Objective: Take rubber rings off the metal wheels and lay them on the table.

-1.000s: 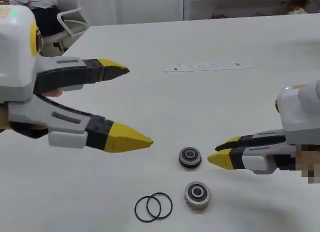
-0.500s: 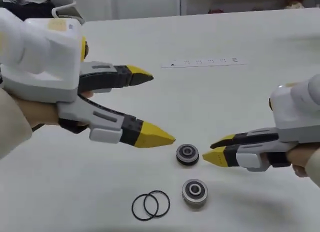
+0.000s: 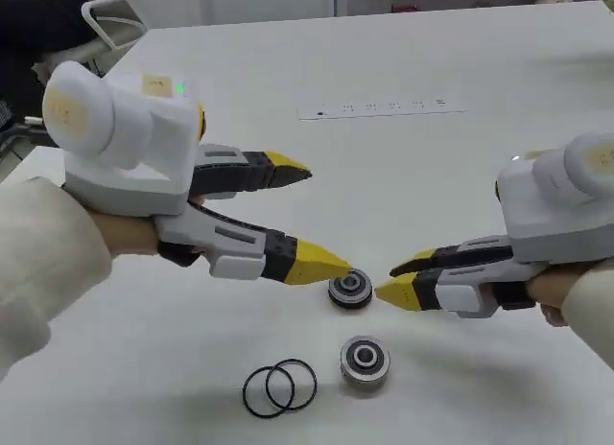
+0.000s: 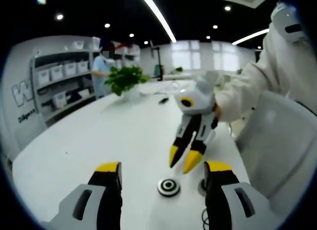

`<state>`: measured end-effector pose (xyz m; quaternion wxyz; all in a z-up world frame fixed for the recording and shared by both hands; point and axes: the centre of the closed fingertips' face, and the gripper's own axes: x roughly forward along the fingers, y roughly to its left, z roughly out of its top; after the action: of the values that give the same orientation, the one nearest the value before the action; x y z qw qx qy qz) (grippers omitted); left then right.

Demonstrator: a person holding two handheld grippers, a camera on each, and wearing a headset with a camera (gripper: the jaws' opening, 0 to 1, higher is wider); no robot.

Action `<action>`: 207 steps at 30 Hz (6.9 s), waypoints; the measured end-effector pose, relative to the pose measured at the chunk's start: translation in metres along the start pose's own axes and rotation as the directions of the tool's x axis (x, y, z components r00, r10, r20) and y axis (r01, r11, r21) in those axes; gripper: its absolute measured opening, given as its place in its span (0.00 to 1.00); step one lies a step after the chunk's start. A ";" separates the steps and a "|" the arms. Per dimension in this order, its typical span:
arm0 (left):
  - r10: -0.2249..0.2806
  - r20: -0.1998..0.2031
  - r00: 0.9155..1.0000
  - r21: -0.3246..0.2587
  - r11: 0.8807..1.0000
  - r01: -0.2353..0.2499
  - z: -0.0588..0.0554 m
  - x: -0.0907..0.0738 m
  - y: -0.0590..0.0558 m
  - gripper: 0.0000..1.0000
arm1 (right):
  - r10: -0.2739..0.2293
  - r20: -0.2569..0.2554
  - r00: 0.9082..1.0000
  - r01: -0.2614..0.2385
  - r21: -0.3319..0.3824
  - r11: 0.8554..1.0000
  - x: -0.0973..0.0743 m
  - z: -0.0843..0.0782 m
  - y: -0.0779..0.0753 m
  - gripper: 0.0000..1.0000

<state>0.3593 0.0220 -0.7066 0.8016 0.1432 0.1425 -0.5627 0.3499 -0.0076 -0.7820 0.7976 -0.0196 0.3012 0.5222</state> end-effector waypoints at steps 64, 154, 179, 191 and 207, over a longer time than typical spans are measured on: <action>-0.051 -0.117 0.992 -0.059 0.997 0.044 -0.069 0.049 -0.011 0.15 | 0.025 -0.040 0.999 -0.032 -0.192 0.981 0.025 -0.011 -0.007 0.22; -0.038 -0.096 0.995 -0.032 0.999 0.036 -0.071 0.045 -0.019 0.14 | 0.043 0.058 0.997 -0.057 0.266 0.962 0.015 -0.003 0.002 0.00; -0.033 -0.079 0.996 -0.040 0.999 0.030 -0.073 0.044 -0.016 0.14 | 0.059 0.066 0.996 -0.073 0.232 0.970 0.017 0.001 0.006 0.00; -0.020 -0.060 0.998 -0.046 0.999 0.017 -0.073 0.044 -0.015 0.14 | 0.065 0.075 0.995 -0.080 0.218 0.973 0.017 0.006 0.009 0.00; -0.004 -0.022 1.000 -0.062 0.998 0.002 -0.073 0.042 -0.016 0.14 | 0.040 0.070 0.997 -0.055 0.223 0.973 0.017 0.002 0.005 0.00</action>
<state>0.3528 0.0088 -0.7911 0.8032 0.1241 0.1688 -0.5576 0.3512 0.0094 -0.7870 0.7914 0.0951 0.3325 0.5041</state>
